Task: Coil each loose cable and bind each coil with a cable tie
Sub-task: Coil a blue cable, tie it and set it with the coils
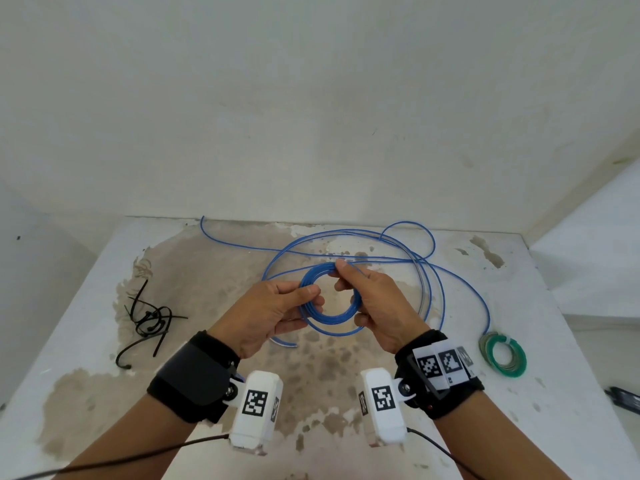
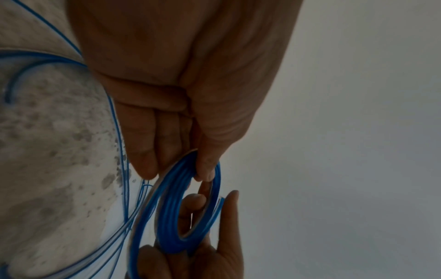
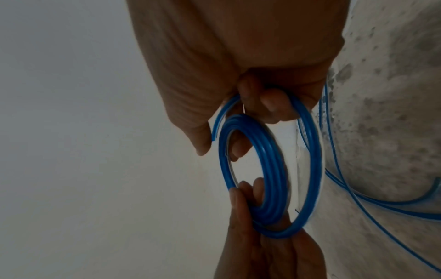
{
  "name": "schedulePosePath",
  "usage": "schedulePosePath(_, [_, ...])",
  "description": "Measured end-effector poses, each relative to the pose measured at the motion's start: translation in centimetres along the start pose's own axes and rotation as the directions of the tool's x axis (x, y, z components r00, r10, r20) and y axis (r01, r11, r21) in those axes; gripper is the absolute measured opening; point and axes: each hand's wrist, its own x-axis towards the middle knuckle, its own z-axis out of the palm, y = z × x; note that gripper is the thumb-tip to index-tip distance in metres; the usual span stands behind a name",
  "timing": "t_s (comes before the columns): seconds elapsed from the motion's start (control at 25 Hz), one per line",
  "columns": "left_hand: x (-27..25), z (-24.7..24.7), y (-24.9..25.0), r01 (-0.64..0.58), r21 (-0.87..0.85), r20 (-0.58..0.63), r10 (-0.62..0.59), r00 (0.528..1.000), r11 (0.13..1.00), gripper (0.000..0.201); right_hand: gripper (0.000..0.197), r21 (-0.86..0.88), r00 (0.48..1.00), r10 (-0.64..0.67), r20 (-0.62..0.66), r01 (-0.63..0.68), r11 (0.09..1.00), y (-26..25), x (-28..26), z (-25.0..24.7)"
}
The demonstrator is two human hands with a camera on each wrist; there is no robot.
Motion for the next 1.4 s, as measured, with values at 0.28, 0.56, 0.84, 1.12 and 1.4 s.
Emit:
schedulePosePath(0.28, [-0.1,-2.5,-0.6,0.015,-0.107,0.027,-0.012,1.0,0.994,0.034,0.03,-0.075,0.996,-0.066,-0.055,0.062,0.995,1.1,-0.1,2.1])
schedulePosePath(0.56, [0.4,-3.5,-0.3,0.061,-0.161,0.042,-0.054,0.998,0.985,0.02,0.031,-0.004,0.994,-0.046,-0.096,0.046,0.999,1.2,-0.2,3.2])
schedulePosePath(0.84, [1.7,-5.4,1.6,0.005,-0.394,-0.11,-0.053,0.993,0.919,0.014,0.031,0.614,0.998,0.03,-0.058,0.012,0.789,1.3,0.0,3.5])
schedulePosePath(1.12, [1.9,-6.2,2.1,-0.083,-0.403,-0.169,0.016,0.986,0.911,0.015,0.02,0.682,0.996,0.018,-0.089,0.047,0.73,1.1,0.8,3.9])
schedulePosePath(1.4, [2.3,-7.0,2.4,-0.121,-0.404,-0.206,0.038,0.978,0.907,0.016,0.022,0.642,0.994,-0.051,-0.097,0.101,0.76,0.5,0.6,4.0])
